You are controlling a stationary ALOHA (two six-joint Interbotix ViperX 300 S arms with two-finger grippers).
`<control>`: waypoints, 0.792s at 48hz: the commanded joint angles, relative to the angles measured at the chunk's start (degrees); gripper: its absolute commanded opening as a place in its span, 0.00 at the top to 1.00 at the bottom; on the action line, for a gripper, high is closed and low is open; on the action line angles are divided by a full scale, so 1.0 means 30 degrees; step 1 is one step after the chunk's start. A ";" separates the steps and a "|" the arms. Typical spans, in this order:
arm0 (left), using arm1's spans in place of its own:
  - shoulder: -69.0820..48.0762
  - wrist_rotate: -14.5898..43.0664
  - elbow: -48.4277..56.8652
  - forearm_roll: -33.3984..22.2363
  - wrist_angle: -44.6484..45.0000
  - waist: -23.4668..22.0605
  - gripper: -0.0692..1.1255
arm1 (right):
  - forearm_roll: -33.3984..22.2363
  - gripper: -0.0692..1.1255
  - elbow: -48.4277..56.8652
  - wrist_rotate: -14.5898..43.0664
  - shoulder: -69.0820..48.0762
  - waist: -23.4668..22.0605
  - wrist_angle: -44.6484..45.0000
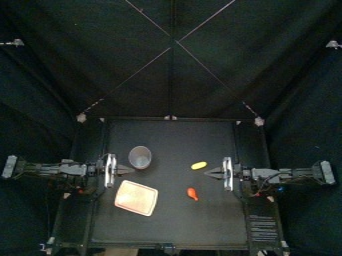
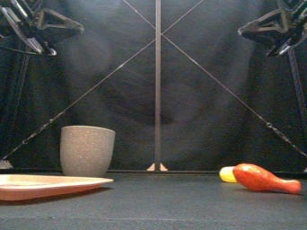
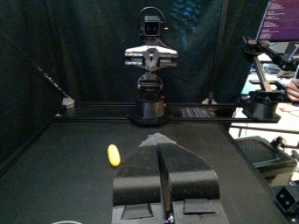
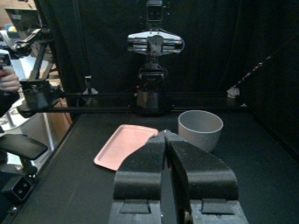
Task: Pick the drumstick then place it in the grey bowl
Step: Pick the drumstick
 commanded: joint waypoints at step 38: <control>0.2490 0.0000 0.0000 -0.0381 -0.0234 0.1289 0.95 | 0.2959 0.87 -0.5039 1.0547 0.9785 0.2871 1.6084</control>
